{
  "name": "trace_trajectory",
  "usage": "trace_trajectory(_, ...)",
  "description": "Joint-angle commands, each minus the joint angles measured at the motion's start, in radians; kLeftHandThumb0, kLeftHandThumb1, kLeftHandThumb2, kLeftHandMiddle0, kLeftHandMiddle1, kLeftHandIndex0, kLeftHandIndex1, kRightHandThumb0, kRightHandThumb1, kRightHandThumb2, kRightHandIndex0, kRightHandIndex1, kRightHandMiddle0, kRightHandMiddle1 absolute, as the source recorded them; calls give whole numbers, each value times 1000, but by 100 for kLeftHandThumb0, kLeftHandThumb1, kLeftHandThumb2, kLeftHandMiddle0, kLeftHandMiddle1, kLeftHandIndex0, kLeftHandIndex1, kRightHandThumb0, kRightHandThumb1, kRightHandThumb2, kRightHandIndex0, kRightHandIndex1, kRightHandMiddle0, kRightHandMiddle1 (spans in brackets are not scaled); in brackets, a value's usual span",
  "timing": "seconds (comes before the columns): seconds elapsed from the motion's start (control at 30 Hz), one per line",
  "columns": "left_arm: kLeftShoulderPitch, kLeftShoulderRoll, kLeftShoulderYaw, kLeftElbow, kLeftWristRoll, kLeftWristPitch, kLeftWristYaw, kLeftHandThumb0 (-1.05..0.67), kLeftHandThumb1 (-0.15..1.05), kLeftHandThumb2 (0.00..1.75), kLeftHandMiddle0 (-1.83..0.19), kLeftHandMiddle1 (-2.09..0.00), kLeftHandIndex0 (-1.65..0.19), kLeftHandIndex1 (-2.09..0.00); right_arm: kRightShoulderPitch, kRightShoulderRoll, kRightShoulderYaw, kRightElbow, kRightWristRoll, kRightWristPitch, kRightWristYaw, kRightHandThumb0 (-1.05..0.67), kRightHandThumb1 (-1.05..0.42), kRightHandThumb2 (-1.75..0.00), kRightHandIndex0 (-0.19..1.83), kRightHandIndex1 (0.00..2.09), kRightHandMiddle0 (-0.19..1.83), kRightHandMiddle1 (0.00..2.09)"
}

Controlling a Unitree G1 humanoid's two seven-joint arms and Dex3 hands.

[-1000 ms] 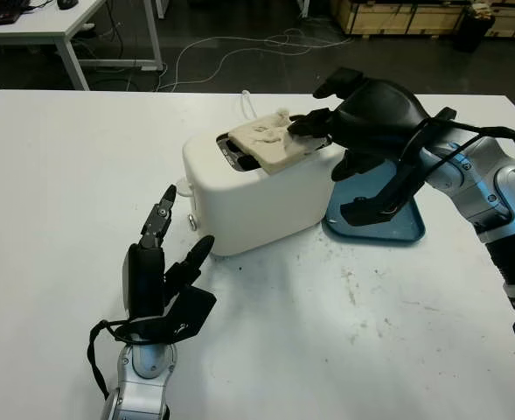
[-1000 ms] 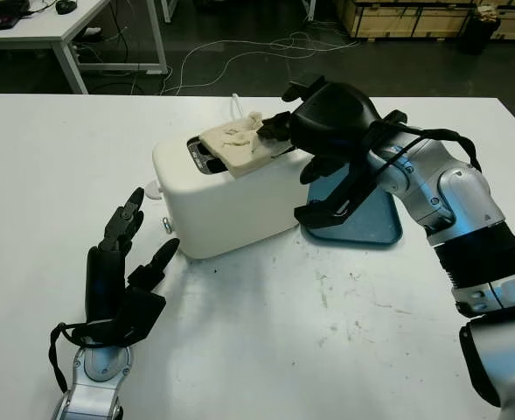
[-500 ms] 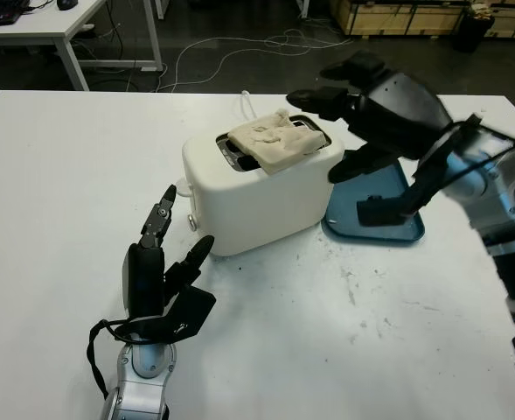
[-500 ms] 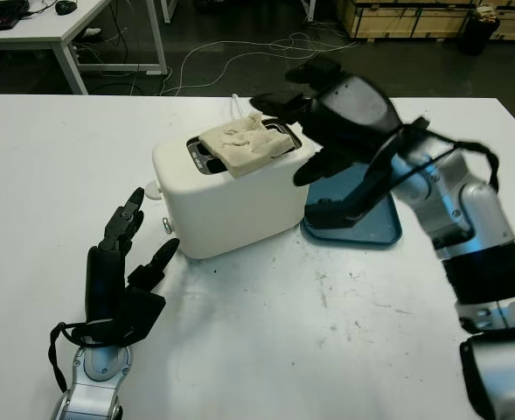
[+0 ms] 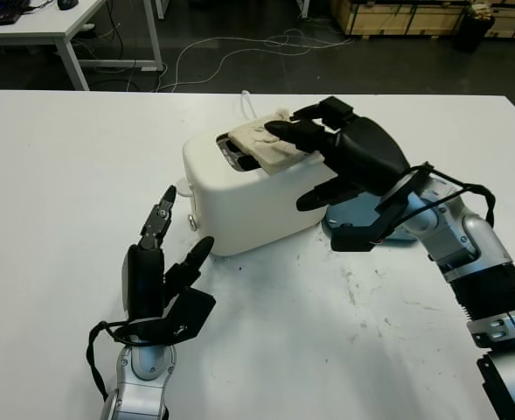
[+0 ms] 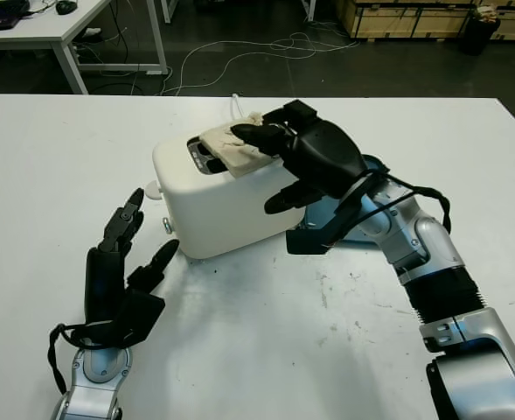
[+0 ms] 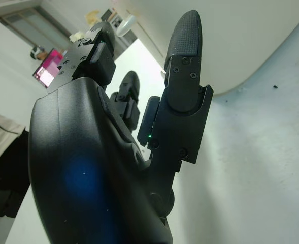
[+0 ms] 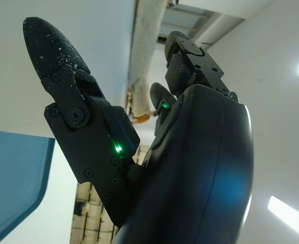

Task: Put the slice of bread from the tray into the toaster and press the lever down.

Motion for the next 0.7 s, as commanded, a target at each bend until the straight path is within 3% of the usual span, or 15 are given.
trace_trajectory(0.0,1,8,-2,-2,0,-19,1,-65,92,24,-44,-8,-36,0,-11,9,11,16,-27,11,-40,-84,-72,0,4,78,40,4)
trace_trajectory(0.4,2,3,-8,2,-12,-14,-5,-67,92,25,-42,-8,-34,0,-40,14,35,57,-105,6,-163,-83,-77,-1,11,84,47,7)
trace_trajectory(0.53,6,-2,-10,-2,-9,-11,0,-67,92,24,-43,-9,-35,0,-46,20,42,83,-123,-30,-281,-64,-80,-1,32,89,61,14)
trace_trajectory(0.67,8,-4,-10,-3,-11,-6,-1,-68,92,24,-42,-10,-35,0,-63,23,49,135,-131,-110,-414,-40,-86,-1,79,101,96,31)
